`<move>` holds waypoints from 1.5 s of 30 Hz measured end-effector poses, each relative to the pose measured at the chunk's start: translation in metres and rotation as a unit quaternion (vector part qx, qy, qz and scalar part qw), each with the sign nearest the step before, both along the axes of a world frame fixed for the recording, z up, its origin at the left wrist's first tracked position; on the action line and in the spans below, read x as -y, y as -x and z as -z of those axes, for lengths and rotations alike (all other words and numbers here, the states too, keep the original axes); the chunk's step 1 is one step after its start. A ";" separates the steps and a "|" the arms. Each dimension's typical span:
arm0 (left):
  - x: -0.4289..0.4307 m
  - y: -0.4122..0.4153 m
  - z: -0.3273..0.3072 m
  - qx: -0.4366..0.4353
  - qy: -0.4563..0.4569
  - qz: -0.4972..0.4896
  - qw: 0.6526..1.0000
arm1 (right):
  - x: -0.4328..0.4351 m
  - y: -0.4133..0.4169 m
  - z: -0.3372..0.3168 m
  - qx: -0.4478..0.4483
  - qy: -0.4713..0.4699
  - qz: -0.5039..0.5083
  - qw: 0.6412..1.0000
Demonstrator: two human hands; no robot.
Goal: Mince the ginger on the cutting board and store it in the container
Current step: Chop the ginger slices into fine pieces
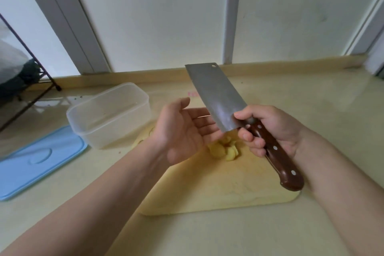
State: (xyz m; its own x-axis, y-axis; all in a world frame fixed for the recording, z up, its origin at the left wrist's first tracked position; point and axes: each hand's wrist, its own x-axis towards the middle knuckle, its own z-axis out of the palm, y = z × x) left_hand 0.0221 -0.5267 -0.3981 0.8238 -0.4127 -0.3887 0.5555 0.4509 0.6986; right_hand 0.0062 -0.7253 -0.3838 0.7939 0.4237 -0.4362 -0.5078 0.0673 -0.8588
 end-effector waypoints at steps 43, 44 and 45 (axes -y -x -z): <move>-0.019 0.033 -0.006 0.032 0.041 -0.153 0.987 | 0.020 0.000 0.000 -0.003 0.080 0.002 0.997; -0.020 0.033 -0.007 0.039 0.007 -0.151 0.988 | 0.021 -0.001 -0.001 -0.001 0.083 0.007 0.997; -0.020 0.033 -0.009 0.047 -0.031 -0.148 0.987 | 0.022 -0.001 -0.001 0.001 0.085 0.012 0.996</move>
State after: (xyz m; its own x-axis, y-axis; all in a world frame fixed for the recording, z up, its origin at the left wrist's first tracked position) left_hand -0.0105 -0.5068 -0.3895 0.9384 -0.1265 -0.3216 0.3372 0.5390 0.7719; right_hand 0.0070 -0.7469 -0.3827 0.8037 0.3235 -0.4994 -0.5069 -0.0675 -0.8594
